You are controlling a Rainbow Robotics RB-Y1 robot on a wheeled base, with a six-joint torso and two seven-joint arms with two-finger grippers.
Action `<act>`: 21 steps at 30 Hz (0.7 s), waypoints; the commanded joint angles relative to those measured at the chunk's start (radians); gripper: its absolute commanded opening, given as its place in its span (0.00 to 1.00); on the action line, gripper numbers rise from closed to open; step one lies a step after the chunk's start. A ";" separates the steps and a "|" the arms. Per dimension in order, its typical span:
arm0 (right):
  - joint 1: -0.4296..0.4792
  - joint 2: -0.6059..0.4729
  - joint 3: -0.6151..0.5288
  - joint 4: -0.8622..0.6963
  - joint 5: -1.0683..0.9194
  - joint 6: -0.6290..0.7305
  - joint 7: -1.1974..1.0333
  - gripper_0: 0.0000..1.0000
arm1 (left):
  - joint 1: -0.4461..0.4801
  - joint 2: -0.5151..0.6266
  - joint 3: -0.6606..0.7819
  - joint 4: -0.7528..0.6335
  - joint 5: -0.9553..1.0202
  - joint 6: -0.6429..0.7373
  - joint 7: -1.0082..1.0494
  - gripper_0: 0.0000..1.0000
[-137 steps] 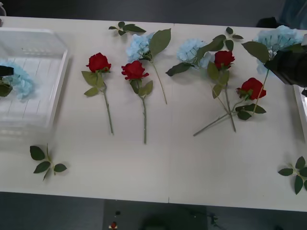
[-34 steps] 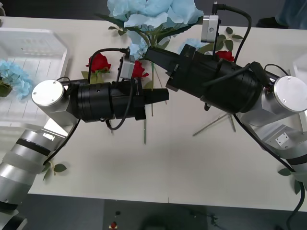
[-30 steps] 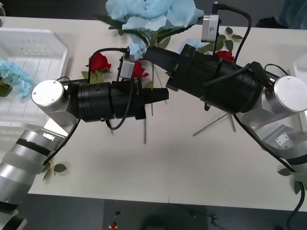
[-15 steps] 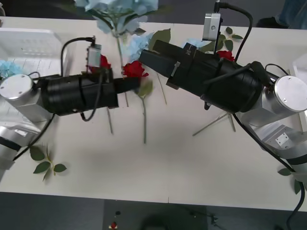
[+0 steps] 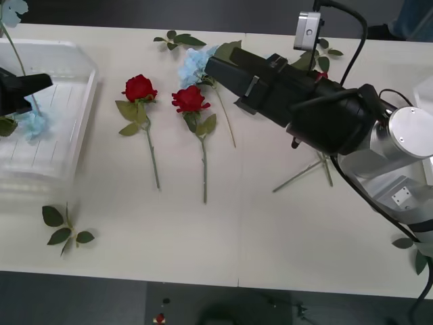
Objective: Put the red flowers into the right box and the blue flowers into the left box
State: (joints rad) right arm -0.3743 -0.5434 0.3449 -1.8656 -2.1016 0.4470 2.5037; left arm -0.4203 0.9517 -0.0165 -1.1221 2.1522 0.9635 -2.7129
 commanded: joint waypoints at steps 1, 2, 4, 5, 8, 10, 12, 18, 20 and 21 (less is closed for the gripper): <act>-0.034 -0.096 0.008 0.002 0.032 -0.047 -0.028 1.00 | -0.005 0.101 0.001 -0.059 -0.140 -0.002 0.151 0.00; -0.037 -0.107 0.008 0.010 0.031 -0.047 -0.029 1.00 | -0.005 0.110 0.001 -0.071 -0.164 -0.002 0.197 0.00; -0.048 -0.148 0.009 0.037 0.031 -0.044 -0.031 1.00 | -0.005 0.128 0.006 -0.104 -0.235 0.001 0.320 0.00; -0.055 -0.179 0.013 0.060 0.026 -0.040 -0.034 1.00 | -0.005 0.142 0.016 -0.128 -0.285 0.011 0.398 0.00; -0.075 -0.265 0.028 0.140 -0.041 -0.031 -0.045 1.00 | -0.005 0.156 0.078 -0.185 -0.468 0.095 0.630 0.00; -0.097 -0.313 0.051 0.194 -0.097 -0.022 -0.051 1.00 | -0.005 0.156 0.113 -0.228 -0.591 0.141 0.762 0.00; -0.127 -0.363 0.089 0.258 -0.160 -0.014 -0.057 1.00 | -0.005 0.157 0.150 -0.278 -0.710 0.202 0.878 0.00; -0.204 -0.477 0.230 0.439 -0.367 -0.013 -0.083 1.00 | -0.003 0.159 0.263 -0.309 -0.914 0.339 0.937 0.00; -0.218 -0.498 0.259 0.473 -0.426 -0.013 -0.092 1.00 | 0.000 0.157 0.290 -0.309 -0.956 0.354 0.933 0.00; -0.229 -0.517 0.290 0.505 -0.488 -0.013 -0.129 1.00 | 0.009 0.157 0.316 -0.308 -0.991 0.363 0.929 0.00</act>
State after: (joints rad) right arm -0.5710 -1.0232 0.6116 -1.3876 -2.5088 0.4344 2.4547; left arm -0.4199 1.0820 0.2550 -1.4176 1.2075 1.3102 -1.7698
